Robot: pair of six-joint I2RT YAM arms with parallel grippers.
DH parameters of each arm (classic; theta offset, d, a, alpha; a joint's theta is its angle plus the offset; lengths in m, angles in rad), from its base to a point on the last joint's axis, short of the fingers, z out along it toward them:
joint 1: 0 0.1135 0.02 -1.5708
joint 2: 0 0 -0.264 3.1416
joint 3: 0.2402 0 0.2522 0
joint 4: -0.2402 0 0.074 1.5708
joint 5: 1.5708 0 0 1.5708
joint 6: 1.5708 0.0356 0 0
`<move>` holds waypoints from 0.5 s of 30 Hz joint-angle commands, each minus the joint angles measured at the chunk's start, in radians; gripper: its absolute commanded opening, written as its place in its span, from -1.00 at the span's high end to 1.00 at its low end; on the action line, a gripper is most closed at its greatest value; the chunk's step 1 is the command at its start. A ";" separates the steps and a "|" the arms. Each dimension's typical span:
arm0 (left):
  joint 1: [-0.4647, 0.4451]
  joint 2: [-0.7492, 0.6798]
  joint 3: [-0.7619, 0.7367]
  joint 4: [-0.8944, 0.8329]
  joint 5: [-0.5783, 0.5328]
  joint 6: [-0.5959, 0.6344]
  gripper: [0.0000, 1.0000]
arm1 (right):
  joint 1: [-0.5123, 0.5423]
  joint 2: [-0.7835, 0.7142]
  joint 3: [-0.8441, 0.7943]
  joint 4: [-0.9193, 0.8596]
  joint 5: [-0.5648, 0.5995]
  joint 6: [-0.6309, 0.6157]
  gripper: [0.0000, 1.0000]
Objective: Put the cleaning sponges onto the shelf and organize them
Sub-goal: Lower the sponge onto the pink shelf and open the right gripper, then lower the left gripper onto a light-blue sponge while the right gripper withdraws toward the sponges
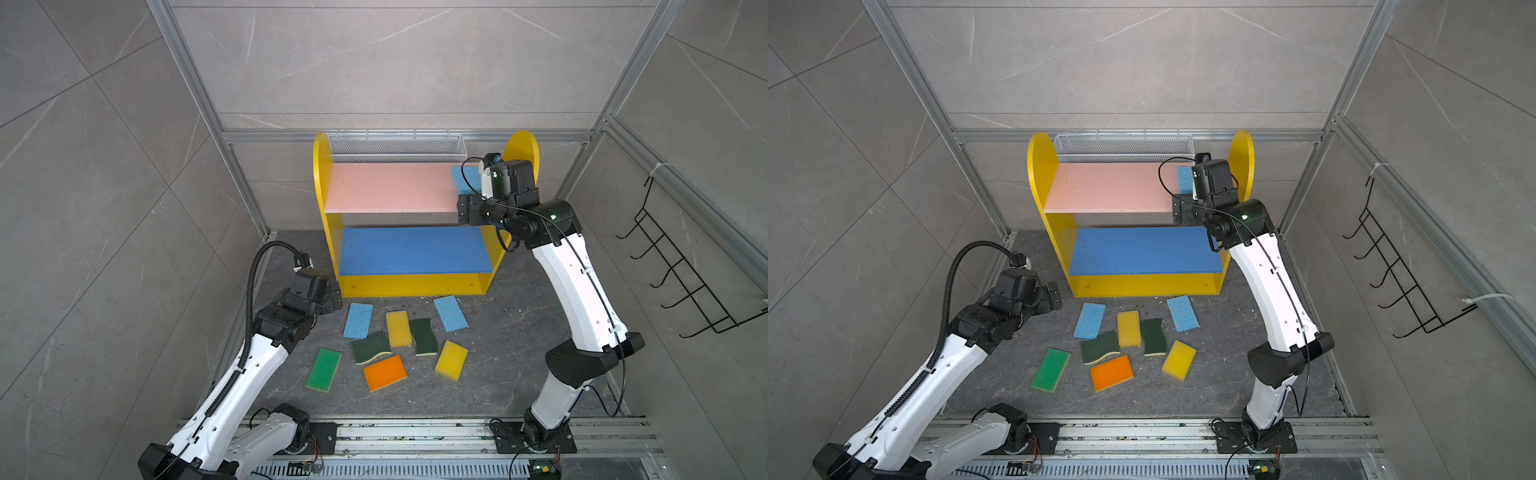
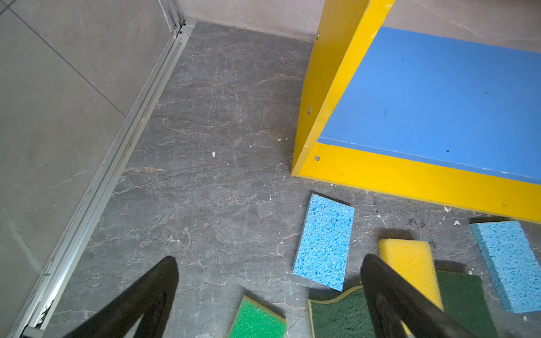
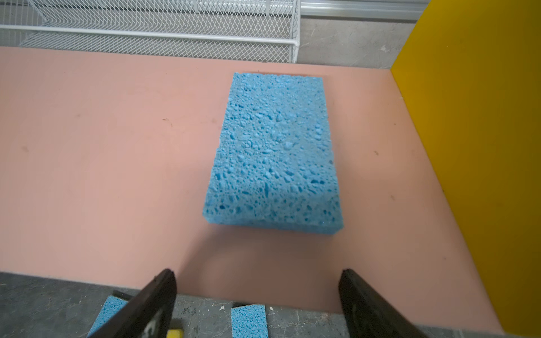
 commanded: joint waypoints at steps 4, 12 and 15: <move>-0.006 0.003 -0.019 -0.040 -0.030 -0.020 -0.99 | 0.027 -0.147 -0.113 -0.005 -0.017 0.045 -0.80; -0.011 0.024 -0.139 0.039 0.019 -0.034 -0.99 | 0.086 -0.352 -0.385 0.027 0.004 0.104 -0.80; -0.035 0.045 -0.199 0.098 0.049 -0.052 -0.99 | 0.098 -0.444 -0.546 0.056 0.003 0.143 -0.79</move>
